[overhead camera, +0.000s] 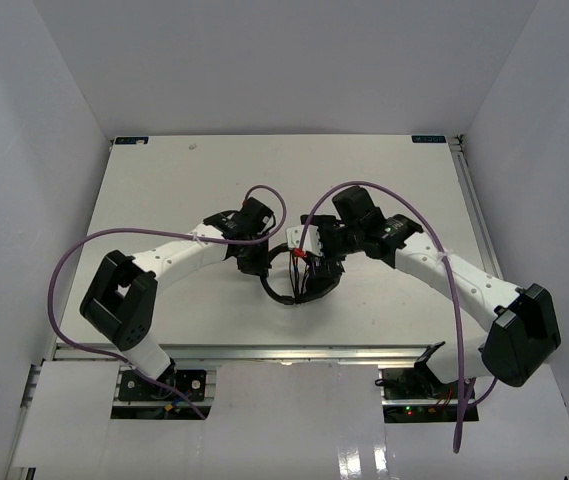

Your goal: Wrap the headphones

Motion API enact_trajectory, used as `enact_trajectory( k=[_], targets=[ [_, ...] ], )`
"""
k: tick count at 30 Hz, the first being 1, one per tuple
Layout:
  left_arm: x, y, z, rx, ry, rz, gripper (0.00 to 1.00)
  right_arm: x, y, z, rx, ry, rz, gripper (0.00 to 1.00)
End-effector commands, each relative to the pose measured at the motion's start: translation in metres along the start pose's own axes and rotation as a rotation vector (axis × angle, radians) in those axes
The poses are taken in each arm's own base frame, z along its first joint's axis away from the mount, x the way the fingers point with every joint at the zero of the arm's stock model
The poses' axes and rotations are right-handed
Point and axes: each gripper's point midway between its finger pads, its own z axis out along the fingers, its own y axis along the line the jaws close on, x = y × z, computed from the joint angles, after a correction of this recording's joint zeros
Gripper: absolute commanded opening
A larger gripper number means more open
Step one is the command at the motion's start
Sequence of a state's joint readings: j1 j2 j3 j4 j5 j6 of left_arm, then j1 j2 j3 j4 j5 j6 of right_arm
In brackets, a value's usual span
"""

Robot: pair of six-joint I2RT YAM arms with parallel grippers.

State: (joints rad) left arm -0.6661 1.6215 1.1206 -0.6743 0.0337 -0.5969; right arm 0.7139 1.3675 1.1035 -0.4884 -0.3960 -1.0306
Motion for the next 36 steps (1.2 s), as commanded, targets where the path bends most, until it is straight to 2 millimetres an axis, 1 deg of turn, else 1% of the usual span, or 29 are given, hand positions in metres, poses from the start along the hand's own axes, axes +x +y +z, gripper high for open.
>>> enact_trajectory(
  k=[1, 4, 6, 9, 12, 14, 16, 17, 18, 19, 21, 22, 24, 27, 29, 32, 34, 35, 36],
  targets=[
    [-0.024, -0.009, -0.009, 0.039, -0.052, 0.002, 0.0, -0.019, 0.004, -0.017, -0.035, -0.055, -0.041, 0.89],
    [-0.027, -0.008, -0.008, 0.043, -0.043, -0.003, 0.0, -0.017, 0.008, -0.018, -0.05, -0.052, -0.032, 0.91],
    [-0.029, -0.01, -0.009, 0.05, -0.042, -0.004, 0.0, -0.013, 0.006, -0.016, -0.046, -0.039, -0.01, 0.91],
    [-0.031, -0.015, -0.012, 0.067, -0.041, 0.003, 0.0, -0.01, -0.008, -0.014, -0.006, -0.033, 0.036, 0.9],
    [-0.032, -0.017, -0.014, 0.079, -0.041, 0.009, 0.0, -0.007, -0.024, -0.013, 0.045, -0.026, 0.094, 0.87],
    [-0.034, -0.018, -0.017, 0.082, -0.046, 0.013, 0.0, -0.008, -0.029, -0.012, 0.051, -0.034, 0.12, 0.84],
    [-0.034, -0.018, -0.017, 0.08, -0.046, 0.017, 0.0, -0.012, -0.032, -0.015, 0.05, -0.052, 0.128, 0.83],
    [-0.034, -0.016, -0.018, 0.076, -0.047, 0.015, 0.0, -0.015, -0.03, -0.017, 0.037, -0.065, 0.129, 0.84],
    [-0.035, -0.015, -0.017, 0.073, -0.046, 0.012, 0.0, -0.017, -0.027, -0.021, 0.008, -0.067, 0.119, 0.87],
    [-0.035, -0.014, -0.017, 0.07, -0.043, 0.009, 0.0, -0.026, -0.027, -0.027, -0.016, -0.09, 0.098, 0.9],
    [-0.037, -0.011, -0.016, 0.068, -0.041, 0.002, 0.0, -0.031, -0.02, -0.036, -0.075, -0.099, 0.093, 0.93],
    [-0.037, -0.01, -0.014, 0.067, -0.039, 0.001, 0.0, -0.036, -0.023, -0.041, -0.075, -0.111, 0.09, 0.93],
    [-0.041, -0.008, -0.012, 0.065, -0.038, -0.009, 0.0, -0.035, -0.021, -0.051, -0.088, -0.111, 0.093, 0.95],
    [-0.051, -0.003, -0.009, 0.059, -0.042, -0.031, 0.0, -0.033, -0.028, -0.07, -0.053, -0.117, 0.098, 0.96],
    [-0.06, -0.001, -0.008, 0.062, -0.05, -0.047, 0.0, -0.023, -0.033, -0.08, -0.023, -0.117, 0.136, 0.96],
    [-0.071, 0.009, 0.004, 0.041, -0.038, -0.071, 0.0, -0.01, -0.035, -0.093, 0.022, -0.113, 0.205, 0.97],
    [-0.08, 0.015, 0.013, 0.019, -0.033, -0.084, 0.0, 0.001, -0.03, -0.101, 0.05, -0.101, 0.281, 0.97],
    [-0.086, 0.016, 0.01, 0.018, -0.046, -0.087, 0.0, 0.004, -0.027, -0.103, 0.058, -0.101, 0.303, 0.97],
    [-0.09, 0.022, 0.016, -0.001, -0.043, -0.096, 0.0, 0.012, -0.023, -0.102, 0.071, -0.094, 0.343, 0.98]
  ],
)
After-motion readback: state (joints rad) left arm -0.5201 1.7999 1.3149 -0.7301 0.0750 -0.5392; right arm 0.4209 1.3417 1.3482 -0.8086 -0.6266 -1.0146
